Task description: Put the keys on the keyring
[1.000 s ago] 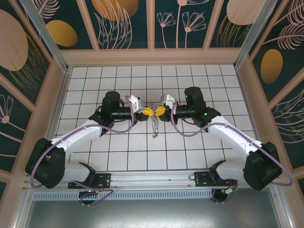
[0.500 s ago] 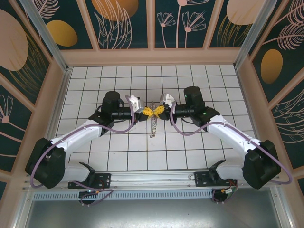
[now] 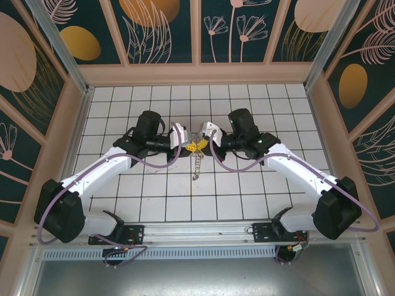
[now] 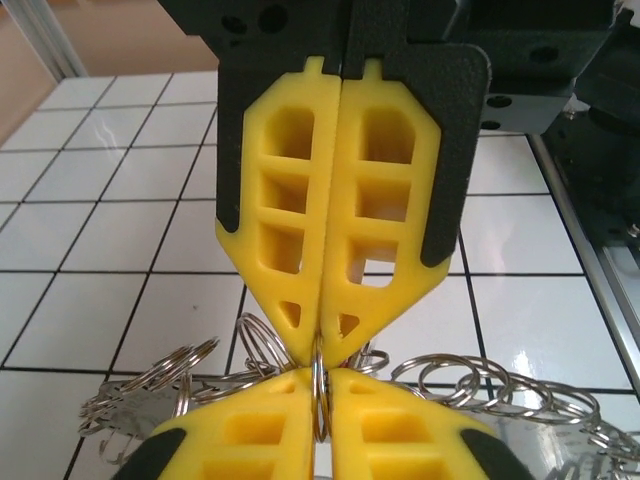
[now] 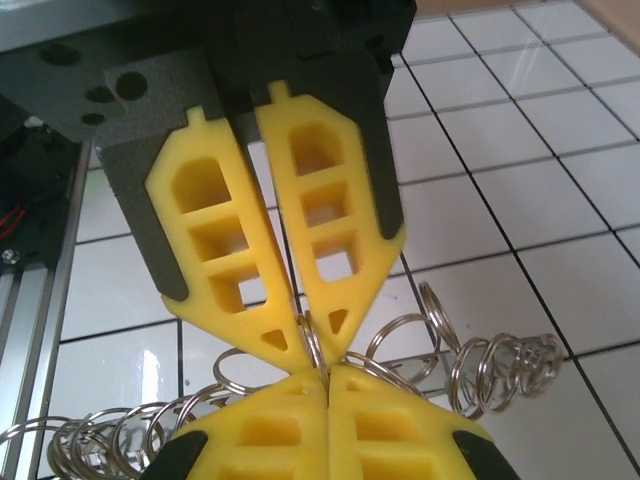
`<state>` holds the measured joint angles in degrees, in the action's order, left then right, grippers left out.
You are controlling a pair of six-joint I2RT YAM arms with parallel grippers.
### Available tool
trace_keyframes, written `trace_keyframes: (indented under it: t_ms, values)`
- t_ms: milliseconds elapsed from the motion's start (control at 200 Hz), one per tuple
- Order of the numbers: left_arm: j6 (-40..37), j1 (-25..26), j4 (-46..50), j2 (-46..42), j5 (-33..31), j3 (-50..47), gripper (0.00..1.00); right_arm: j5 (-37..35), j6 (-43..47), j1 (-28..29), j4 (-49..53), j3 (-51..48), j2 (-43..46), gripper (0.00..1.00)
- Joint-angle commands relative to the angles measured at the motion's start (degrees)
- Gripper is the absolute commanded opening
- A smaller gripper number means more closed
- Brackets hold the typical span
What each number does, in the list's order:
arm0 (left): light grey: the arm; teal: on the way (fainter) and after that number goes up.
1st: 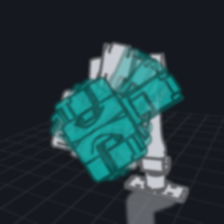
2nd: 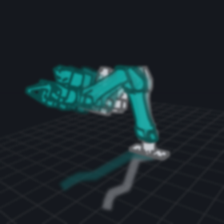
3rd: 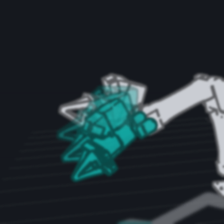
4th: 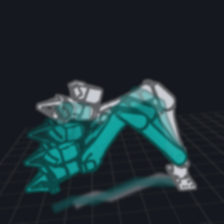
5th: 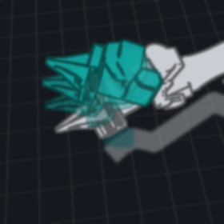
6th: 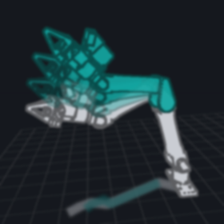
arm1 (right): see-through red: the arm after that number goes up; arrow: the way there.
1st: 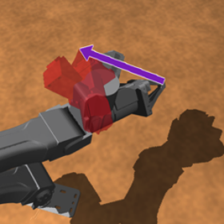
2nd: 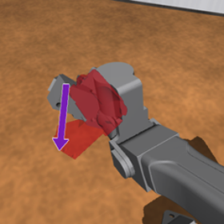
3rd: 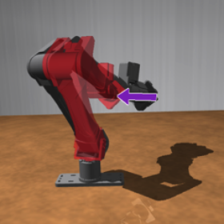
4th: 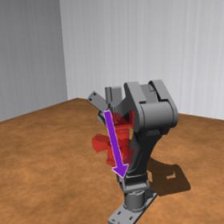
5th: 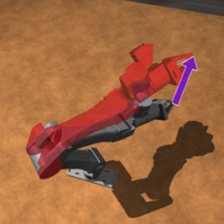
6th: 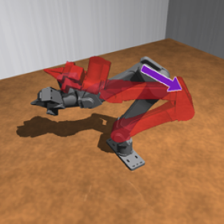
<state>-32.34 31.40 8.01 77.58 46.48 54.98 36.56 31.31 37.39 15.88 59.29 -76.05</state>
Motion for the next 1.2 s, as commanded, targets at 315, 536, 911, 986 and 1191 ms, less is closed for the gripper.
trace_keyframes:
  t_ms: [315,536,911,986,1191]
  values:
    - [7.11,0.29,-13.93,-2.93,3.66,-3.25,0.0,0.65,1.35,-0.17,-2.4,-1.84,2.14,0.05]
    - [19.0,0.33,-32.0,-4.39,9.57,-7.92,0.0,11.42,-3.68,-3.71,-12.96,-7.55,4.15,0.11]
    - [23.86,0.31,-39.92,-5.14,12.34,-9.89,0.0,13.54,-4.68,-5.72,-18.2,-9.88,4.07,0.13]
    - [24.18,0.25,-40.55,-5.25,12.24,-10.07,0.0,13.5,-4.81,-5.72,-18.3,-10.14,3.88,0.1]
    - [13.24,0.25,-24.74,-4.86,7.42,-6.12,0.06,11.99,-4.82,-5.7,-14.71,-7.44,3.74,0.0]
